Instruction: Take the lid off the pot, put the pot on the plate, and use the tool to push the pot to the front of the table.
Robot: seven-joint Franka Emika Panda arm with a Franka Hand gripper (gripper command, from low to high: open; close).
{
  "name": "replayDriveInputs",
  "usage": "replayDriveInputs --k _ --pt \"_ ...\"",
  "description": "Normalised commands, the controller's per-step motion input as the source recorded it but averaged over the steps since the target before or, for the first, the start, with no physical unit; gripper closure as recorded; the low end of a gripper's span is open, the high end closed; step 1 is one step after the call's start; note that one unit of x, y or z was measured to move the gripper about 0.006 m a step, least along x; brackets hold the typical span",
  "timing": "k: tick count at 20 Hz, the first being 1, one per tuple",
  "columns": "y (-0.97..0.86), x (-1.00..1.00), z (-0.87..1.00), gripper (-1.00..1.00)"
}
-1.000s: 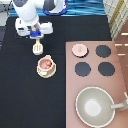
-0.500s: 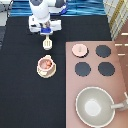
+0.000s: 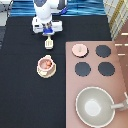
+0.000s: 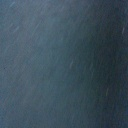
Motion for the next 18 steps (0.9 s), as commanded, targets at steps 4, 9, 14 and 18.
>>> replayDriveInputs --k 4,9,14,18 --pt "-0.15 0.94 -0.13 1.00" --pt "-0.02 0.99 0.01 1.00" --pt "-0.02 1.00 0.16 1.00" --pt "0.00 1.00 0.36 1.00"
